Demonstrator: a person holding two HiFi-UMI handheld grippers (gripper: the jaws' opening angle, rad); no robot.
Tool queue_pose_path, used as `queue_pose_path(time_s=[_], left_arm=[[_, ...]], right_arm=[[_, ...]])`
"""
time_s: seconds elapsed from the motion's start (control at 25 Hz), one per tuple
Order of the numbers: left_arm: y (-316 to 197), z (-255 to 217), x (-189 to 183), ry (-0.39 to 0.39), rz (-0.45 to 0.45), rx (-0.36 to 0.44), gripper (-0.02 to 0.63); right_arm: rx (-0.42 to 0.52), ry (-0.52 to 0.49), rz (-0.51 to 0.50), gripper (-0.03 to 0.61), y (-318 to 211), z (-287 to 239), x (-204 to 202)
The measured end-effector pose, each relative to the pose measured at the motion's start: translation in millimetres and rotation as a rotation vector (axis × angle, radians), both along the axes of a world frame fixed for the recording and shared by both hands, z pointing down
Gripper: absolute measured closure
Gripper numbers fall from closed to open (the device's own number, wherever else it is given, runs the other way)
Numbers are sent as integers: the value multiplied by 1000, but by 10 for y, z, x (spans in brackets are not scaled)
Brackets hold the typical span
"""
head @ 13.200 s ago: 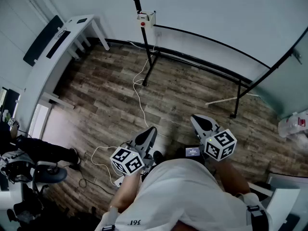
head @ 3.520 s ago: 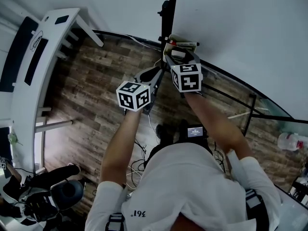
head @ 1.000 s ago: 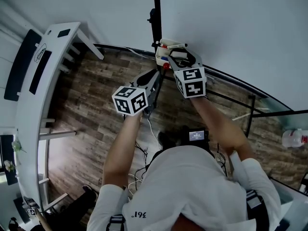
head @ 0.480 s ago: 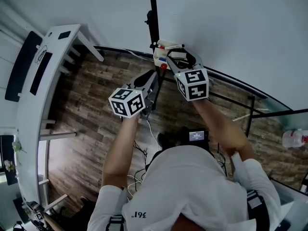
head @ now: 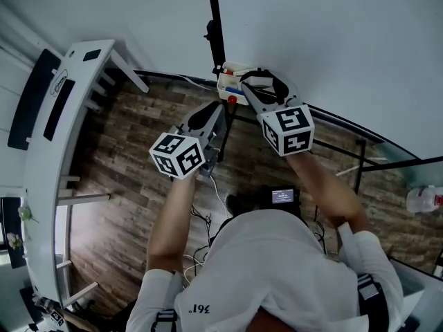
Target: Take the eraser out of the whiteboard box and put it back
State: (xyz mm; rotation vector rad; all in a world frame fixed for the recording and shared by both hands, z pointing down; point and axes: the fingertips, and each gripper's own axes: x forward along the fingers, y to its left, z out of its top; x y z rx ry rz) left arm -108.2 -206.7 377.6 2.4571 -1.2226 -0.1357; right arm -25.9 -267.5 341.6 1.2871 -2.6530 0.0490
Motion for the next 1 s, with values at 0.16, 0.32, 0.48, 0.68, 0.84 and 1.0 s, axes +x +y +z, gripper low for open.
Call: queue_pose_path(time_s=[0.16,0.32,0.48,0.68,0.84,1.0], left_arm=[[40,-149,5,1,-6,24,578],[114,-267,-6,5,-19,48,578],[185,-285,-25,14,-45,55,578],[320,-305,-14,28,-61,66,578],[430,-314,-39,51,-80,64,578],[564,-333,-35,73,-97,59,578]], right_arm=[[12,-30,-12,301,73,-149,91],[38,-50,-20,301,163,-286,180],[64,-56,-31,301,250,-365,256],[73,-82,-34,301,358,-439,349],[55,-104,-43,301,443,-442,391],[25,-136,-50,301,561,-418,466]])
